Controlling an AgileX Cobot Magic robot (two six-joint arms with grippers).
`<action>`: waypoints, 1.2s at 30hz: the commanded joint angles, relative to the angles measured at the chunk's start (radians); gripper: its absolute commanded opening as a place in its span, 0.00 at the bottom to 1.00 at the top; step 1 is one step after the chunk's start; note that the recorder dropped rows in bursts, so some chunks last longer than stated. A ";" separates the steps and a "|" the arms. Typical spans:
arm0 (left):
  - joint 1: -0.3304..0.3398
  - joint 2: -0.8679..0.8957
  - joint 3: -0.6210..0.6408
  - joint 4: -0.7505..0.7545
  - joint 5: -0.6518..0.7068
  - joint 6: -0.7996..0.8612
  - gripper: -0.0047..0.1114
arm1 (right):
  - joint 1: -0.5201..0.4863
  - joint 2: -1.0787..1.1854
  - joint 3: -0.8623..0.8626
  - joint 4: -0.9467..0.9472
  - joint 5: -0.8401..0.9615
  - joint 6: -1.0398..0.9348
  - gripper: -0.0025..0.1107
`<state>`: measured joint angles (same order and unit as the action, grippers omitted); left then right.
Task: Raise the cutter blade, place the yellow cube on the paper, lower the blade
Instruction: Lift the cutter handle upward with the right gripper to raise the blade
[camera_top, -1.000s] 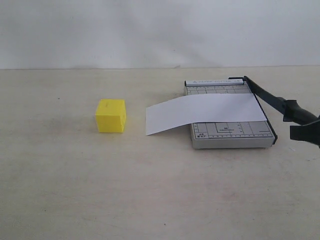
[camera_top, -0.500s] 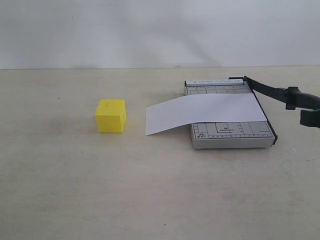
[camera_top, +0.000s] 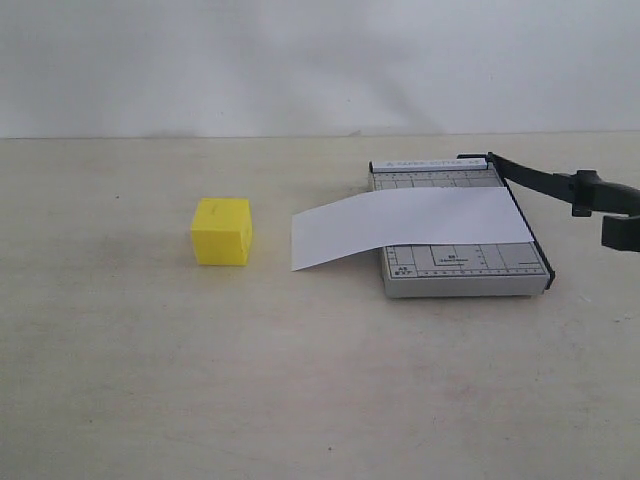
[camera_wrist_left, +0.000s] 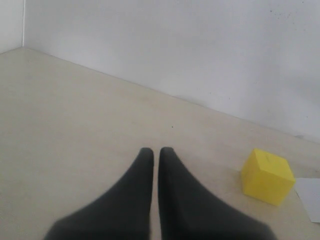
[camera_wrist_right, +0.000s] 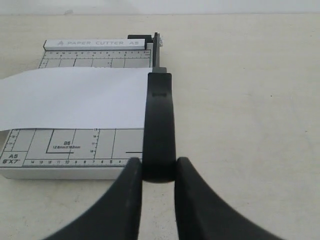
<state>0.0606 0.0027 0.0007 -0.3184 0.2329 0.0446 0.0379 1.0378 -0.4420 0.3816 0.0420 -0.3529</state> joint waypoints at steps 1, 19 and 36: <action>-0.004 -0.003 -0.001 -0.006 0.001 0.000 0.08 | -0.015 -0.028 0.000 -0.004 0.004 -0.002 0.06; -0.002 -0.003 -0.001 -0.006 -0.205 -0.011 0.08 | -0.017 -0.132 -0.061 -0.007 0.228 -0.022 0.41; -0.002 -0.003 -0.079 -0.006 -0.087 -0.133 0.08 | -0.017 -0.888 0.229 -0.200 0.250 0.395 0.02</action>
<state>0.0606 0.0027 -0.0237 -0.3184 0.1227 -0.1347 0.0252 0.1818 -0.2844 0.1701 0.3979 -0.0660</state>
